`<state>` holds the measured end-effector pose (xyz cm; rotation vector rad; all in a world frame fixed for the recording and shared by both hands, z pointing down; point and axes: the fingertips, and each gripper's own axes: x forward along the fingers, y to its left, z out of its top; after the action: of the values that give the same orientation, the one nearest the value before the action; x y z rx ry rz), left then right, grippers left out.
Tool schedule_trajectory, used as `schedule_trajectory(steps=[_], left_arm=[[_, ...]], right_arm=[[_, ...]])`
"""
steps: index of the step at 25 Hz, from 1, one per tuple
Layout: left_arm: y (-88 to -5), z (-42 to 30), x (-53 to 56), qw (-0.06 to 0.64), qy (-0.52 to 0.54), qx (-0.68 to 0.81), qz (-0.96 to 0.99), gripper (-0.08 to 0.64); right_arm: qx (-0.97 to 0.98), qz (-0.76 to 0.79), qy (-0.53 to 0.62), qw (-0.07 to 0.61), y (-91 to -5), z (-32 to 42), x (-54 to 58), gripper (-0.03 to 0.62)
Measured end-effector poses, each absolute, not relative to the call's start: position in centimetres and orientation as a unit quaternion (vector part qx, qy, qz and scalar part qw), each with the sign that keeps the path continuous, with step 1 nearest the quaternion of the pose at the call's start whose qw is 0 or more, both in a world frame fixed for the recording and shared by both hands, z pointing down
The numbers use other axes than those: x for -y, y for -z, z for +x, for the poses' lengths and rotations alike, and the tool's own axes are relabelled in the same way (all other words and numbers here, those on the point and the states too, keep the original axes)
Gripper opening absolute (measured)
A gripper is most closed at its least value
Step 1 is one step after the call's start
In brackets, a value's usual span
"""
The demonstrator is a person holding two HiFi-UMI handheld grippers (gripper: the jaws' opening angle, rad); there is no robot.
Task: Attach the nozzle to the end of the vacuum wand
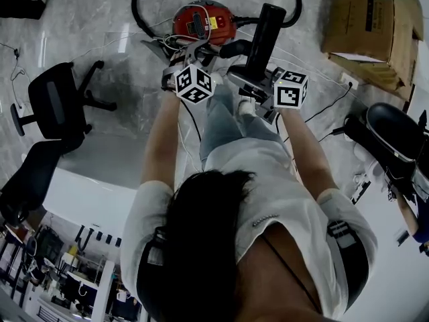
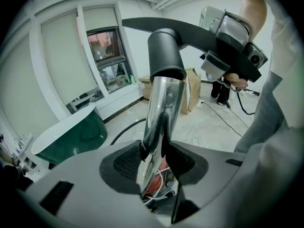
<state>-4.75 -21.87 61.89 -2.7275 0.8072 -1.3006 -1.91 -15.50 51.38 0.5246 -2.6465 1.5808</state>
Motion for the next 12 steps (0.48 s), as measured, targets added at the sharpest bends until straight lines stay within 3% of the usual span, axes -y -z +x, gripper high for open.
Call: schedule_trajectory(steps=[12], left_arm=[[-62.0, -5.4, 21.7, -0.003, 0.413, -0.252, -0.875, 0.156]], right_arm=[[0.862, 0.153, -0.481, 0.051, -51.7, -3.4, 14.9, 0.072]])
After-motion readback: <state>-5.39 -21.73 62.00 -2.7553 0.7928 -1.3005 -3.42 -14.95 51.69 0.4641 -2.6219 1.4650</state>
